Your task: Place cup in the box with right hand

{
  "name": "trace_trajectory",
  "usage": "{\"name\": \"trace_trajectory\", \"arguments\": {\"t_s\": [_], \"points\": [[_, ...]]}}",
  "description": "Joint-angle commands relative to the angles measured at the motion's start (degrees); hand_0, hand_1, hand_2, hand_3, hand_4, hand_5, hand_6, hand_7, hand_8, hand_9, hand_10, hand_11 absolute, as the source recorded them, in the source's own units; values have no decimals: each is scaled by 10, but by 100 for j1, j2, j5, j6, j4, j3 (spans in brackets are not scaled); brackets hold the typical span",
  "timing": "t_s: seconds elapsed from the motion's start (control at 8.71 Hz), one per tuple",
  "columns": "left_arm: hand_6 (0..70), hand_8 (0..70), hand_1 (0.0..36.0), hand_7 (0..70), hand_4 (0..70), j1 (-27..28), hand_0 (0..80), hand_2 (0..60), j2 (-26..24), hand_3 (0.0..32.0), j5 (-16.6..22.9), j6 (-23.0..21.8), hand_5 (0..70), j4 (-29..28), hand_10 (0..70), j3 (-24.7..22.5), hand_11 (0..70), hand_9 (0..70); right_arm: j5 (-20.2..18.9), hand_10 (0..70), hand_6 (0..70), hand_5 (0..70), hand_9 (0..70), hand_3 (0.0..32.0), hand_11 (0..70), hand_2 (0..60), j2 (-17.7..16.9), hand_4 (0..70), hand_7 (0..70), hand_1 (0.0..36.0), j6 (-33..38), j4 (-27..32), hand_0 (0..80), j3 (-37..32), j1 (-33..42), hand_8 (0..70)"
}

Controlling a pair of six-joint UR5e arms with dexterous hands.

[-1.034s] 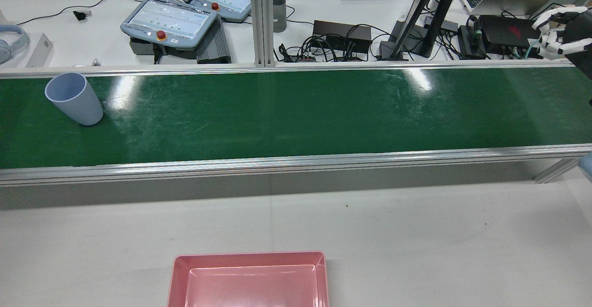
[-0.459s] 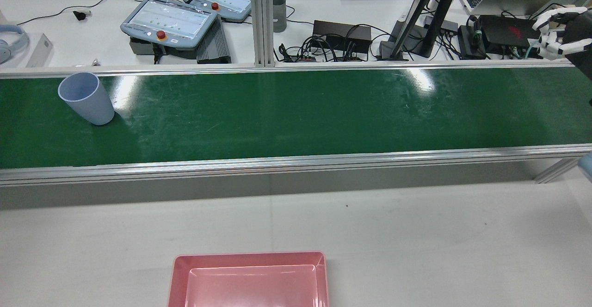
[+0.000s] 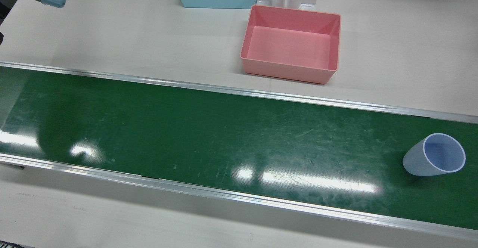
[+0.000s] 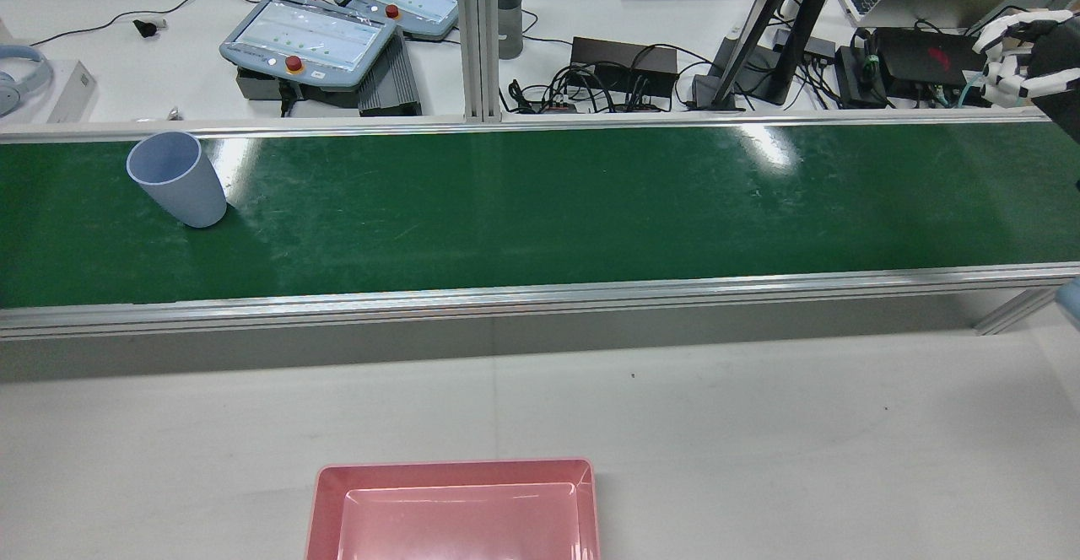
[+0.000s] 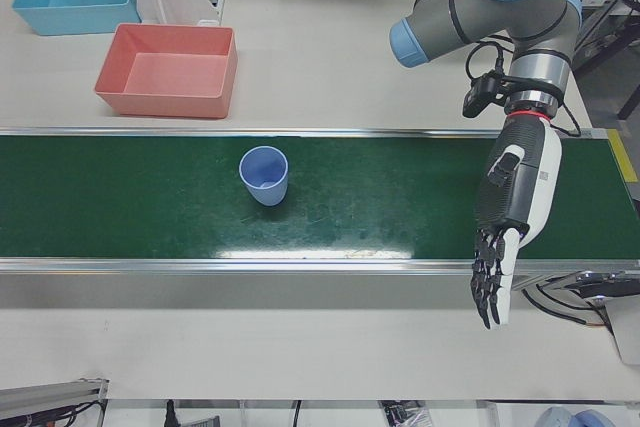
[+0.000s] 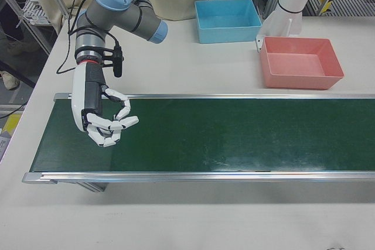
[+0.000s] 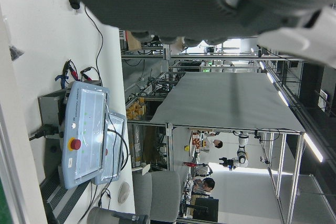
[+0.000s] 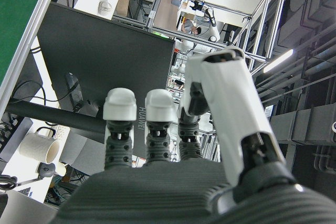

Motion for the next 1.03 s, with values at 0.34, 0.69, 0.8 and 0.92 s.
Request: {"name": "trace_trajectory", "arguments": {"t_s": [0.34, 0.69, 0.8, 0.92], "points": [[0, 0, 0, 0, 0, -4, 0, 0, 0, 0, 0, 0, 0, 0, 0, 0, 0, 0, -26, 612, 343, 261, 700, 0, 700, 600, 35, 450, 700, 360, -16, 3, 800, 47, -42, 646], [0, 0, 0, 0, 0, -4, 0, 0, 0, 0, 0, 0, 0, 0, 0, 0, 0, 0, -18, 605, 329, 259, 700, 0, 700, 600, 35, 443, 700, 360, -16, -6, 800, 29, -33, 629], [0, 0, 0, 0, 0, 5, 0, 0, 0, 0, 0, 0, 0, 0, 0, 0, 0, 0, -18, 605, 331, 259, 700, 0, 700, 600, 35, 431, 700, 360, -16, 3, 800, 29, -33, 632], [0, 0, 0, 0, 0, 5, 0, 0, 0, 0, 0, 0, 0, 0, 0, 0, 0, 0, -18, 605, 333, 259, 700, 0, 700, 600, 35, 407, 700, 360, -16, 3, 800, 29, -42, 632]]}}
